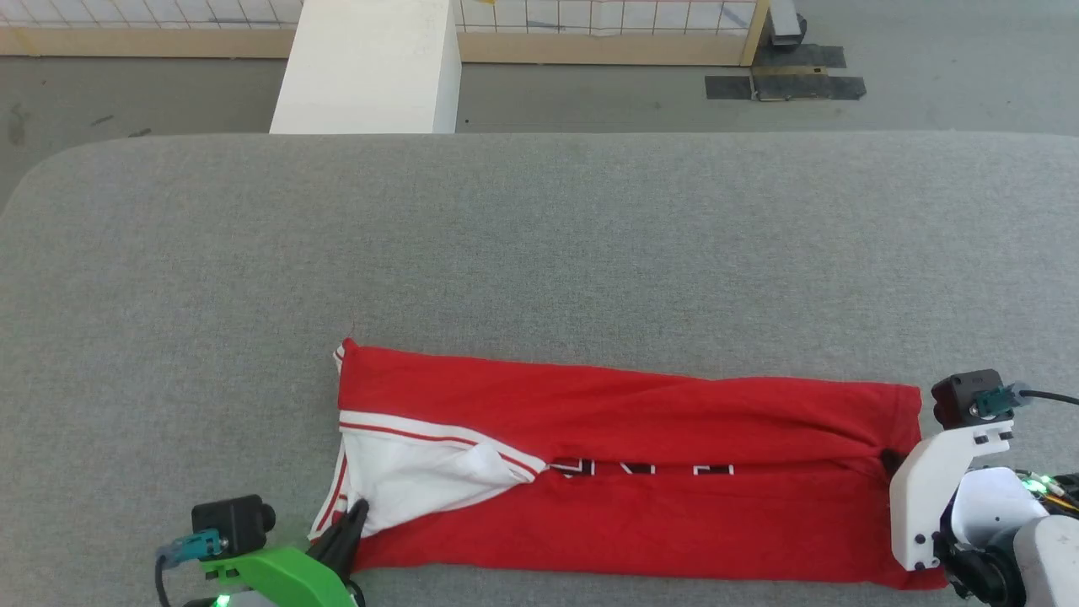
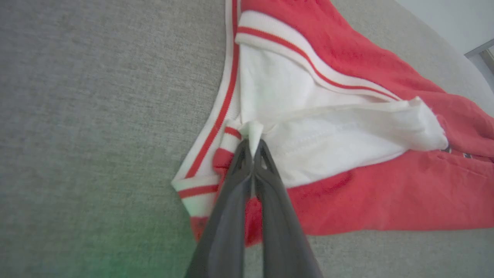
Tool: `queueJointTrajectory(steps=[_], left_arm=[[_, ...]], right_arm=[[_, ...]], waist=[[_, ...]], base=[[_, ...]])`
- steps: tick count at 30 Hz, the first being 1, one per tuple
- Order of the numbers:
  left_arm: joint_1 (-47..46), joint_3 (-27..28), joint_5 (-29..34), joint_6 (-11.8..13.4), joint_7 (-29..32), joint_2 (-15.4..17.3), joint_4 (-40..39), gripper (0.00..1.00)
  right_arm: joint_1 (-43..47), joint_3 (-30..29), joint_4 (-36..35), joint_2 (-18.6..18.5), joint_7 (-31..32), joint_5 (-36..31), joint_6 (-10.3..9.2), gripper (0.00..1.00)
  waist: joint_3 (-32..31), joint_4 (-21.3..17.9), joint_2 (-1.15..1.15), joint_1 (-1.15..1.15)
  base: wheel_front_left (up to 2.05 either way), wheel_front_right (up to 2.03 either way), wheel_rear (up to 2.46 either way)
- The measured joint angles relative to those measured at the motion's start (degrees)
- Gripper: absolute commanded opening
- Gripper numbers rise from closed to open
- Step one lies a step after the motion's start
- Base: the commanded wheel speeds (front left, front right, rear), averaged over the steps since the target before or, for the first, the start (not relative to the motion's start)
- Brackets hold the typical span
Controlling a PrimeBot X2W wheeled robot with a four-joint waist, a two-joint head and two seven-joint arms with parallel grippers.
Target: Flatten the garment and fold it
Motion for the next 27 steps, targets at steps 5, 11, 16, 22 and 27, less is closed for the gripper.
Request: queueJointTrajectory(steps=[5,11,16,22,27], left_arm=[[-0.8,-0.7,1.5,-0.4,-1.8,-0.9,2.0,1.0],[-0.8,0.2,4.0,1.0,-6.5,-1.1,1.1,1.0],[-1.0,1.7,8.3,2.7,-9.9,-1.1,-0.1,1.0],[-2.8,5.3,15.7,3.8,-10.8,-3.2,-0.9,1.0],[-4.8,10.8,24.4,2.7,-11.0,-7.1,-1.4,1.0]], right_arm=[[1.6,-2.7,-0.9,2.8,-0.7,0.7,0.02,1.0],[6.6,-7.0,-6.5,7.1,-5.5,1.2,0.01,1.0],[9.0,-9.6,-11.6,10.6,-12.3,0.8,0.01,1.0],[9.6,-12.0,-13.1,12.3,-20.4,0.5,0.01,1.0],[9.5,-12.7,-10.7,12.5,-24.8,0.7,0.01,1.0]], waist=[[-1.0,-0.2,0.0,0.0],[-2.7,-0.3,0.0,0.0],[-4.0,-0.5,0.0,0.0],[-5.2,-0.9,0.0,0.0],[-5.8,-0.9,0.0,0.0]], base=[[0.0,0.0,0.0],[0.0,0.0,0.0],[0.0,0.0,0.0],[0.0,0.0,0.0],[0.0,0.0,0.0]])
